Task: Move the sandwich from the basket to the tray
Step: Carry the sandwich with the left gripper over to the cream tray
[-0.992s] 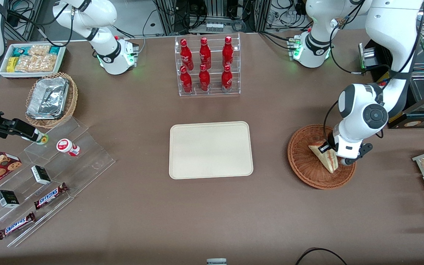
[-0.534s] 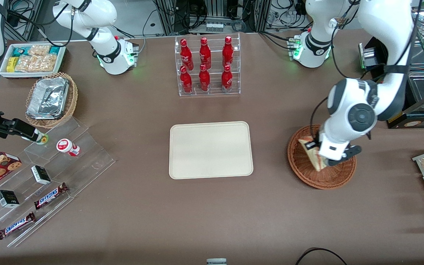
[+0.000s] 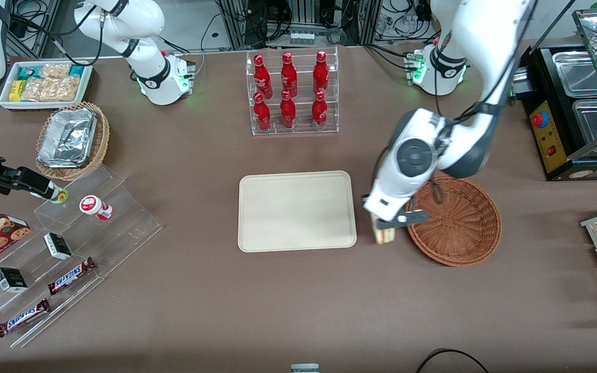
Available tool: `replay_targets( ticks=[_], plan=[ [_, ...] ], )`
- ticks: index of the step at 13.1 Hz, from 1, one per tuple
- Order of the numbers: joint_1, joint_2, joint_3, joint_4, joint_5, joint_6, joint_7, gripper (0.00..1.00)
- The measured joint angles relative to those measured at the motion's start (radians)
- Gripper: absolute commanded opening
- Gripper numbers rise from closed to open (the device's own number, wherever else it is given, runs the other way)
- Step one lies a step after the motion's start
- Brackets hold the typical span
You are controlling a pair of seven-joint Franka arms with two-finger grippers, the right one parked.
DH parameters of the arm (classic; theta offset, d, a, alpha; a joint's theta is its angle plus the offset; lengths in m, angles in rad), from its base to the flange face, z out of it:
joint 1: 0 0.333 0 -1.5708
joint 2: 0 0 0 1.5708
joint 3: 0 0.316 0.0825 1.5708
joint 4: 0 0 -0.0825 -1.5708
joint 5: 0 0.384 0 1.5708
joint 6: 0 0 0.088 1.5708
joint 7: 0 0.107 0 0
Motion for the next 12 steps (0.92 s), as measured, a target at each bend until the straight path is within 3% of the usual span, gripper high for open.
replay_targets(
  ticks=[4, 12],
  plan=[
    [-0.107, 0.126, 0.0, 0.139, -0.038, 0.0, -0.069, 0.0],
    [-0.284, 0.332, 0.0, 0.371, -0.04, 0.0, -0.212, 0.0]
  ],
)
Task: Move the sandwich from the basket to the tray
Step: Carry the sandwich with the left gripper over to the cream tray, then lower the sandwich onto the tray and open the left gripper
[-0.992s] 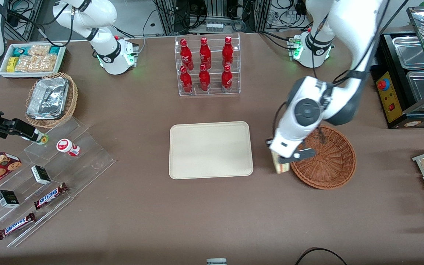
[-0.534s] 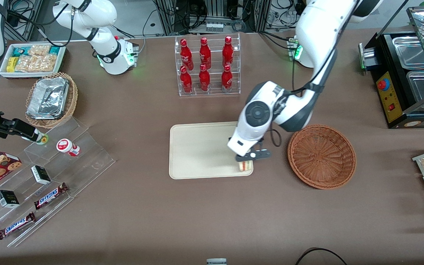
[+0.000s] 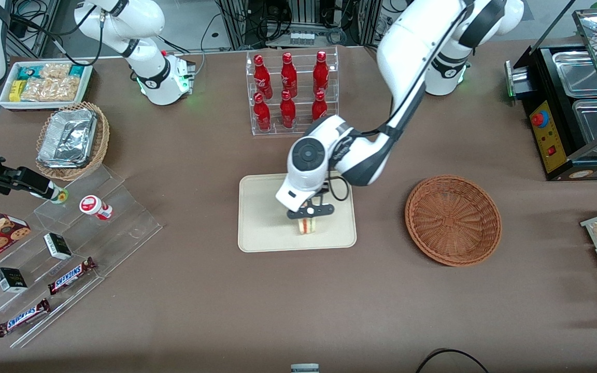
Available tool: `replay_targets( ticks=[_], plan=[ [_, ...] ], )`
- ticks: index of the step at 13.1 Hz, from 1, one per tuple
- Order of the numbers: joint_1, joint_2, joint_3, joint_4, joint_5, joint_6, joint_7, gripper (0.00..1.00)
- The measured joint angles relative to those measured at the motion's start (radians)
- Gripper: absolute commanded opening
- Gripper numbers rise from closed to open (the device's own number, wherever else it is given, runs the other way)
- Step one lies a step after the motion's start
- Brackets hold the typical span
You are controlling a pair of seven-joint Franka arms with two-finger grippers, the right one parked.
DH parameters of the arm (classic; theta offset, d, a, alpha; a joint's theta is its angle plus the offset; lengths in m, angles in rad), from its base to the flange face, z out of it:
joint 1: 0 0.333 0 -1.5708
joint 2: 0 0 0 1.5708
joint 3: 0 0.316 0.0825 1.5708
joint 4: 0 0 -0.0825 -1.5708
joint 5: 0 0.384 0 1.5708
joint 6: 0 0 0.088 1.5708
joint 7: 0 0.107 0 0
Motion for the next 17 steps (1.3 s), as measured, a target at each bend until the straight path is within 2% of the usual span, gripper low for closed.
replay_targets(
  ticks=[6, 10, 11, 12, 17],
  plan=[
    [-0.038, 0.051, 0.003, 0.053, 0.001, 0.0, -0.028, 0.0],
    [-0.042, 0.069, 0.004, 0.055, 0.048, 0.0, -0.088, 0.0],
    [-0.042, 0.071, 0.004, 0.056, 0.049, 0.0, -0.096, 0.37],
    [-0.042, 0.072, 0.004, 0.059, 0.049, 0.0, -0.099, 0.99],
    [-0.051, 0.072, 0.004, 0.072, 0.057, 0.001, -0.118, 1.0]
  ],
)
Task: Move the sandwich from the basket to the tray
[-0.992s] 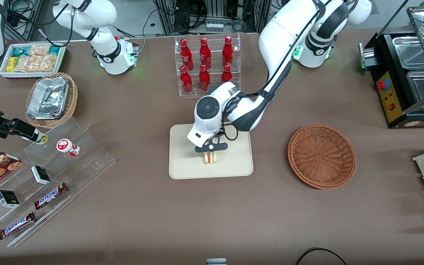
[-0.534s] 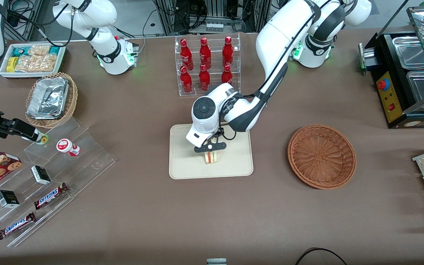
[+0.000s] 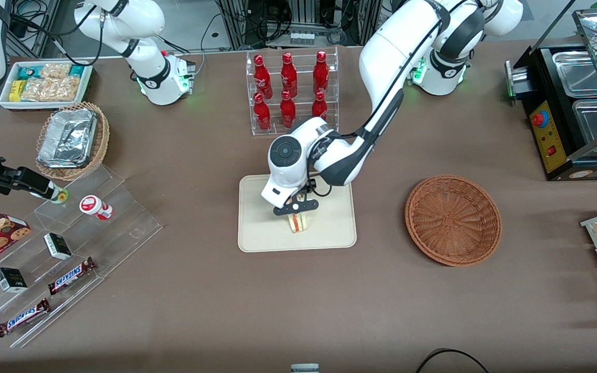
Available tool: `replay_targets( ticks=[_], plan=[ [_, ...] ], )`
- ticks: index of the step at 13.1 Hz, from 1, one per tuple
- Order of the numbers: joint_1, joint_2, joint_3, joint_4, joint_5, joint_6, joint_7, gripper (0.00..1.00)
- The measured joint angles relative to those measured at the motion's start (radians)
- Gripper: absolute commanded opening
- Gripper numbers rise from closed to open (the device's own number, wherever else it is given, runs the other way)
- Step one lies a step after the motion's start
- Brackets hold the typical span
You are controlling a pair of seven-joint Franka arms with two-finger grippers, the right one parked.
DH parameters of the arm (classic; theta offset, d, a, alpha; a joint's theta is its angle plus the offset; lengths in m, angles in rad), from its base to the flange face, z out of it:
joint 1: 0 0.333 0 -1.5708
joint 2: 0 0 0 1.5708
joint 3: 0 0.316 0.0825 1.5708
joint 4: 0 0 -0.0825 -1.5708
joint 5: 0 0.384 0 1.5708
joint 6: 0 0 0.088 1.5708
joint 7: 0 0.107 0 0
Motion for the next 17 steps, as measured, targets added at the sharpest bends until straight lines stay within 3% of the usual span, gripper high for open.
replay_targets(
  ticks=[6, 14, 17],
  plan=[
    [0.002, -0.054, 0.012, 0.028, 0.008, -0.032, 0.002, 1.0],
    [0.012, -0.161, 0.103, 0.027, 0.012, -0.168, 0.187, 1.0],
    [0.063, -0.229, 0.125, -0.033, 0.009, -0.191, 0.277, 1.0]
  ],
)
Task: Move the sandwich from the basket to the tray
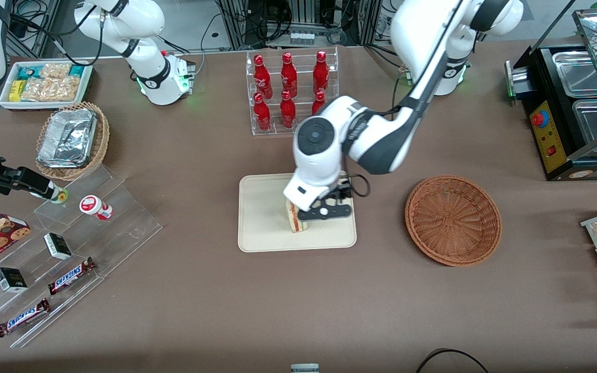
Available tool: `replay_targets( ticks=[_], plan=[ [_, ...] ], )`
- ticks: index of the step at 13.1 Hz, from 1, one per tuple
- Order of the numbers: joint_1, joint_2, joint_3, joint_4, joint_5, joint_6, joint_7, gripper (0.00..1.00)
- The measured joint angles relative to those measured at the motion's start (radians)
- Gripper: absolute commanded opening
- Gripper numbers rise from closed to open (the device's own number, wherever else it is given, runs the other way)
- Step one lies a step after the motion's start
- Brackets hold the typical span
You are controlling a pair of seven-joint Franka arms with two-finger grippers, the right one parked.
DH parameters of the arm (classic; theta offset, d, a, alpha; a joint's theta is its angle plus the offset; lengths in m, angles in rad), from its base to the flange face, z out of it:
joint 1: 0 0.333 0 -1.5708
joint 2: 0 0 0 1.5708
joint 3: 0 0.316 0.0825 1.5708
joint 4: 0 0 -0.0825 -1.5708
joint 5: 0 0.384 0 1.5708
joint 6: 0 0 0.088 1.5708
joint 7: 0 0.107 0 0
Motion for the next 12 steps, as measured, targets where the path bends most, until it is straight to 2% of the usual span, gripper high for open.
replay_targets(
  ticks=[9, 12],
  plan=[
    [0.223, -0.231, 0.006, -0.243, -0.074, -0.006, 0.363, 1.0],
    [0.293, -0.303, 0.008, -0.279, -0.079, -0.081, 0.483, 1.0]
  ],
)
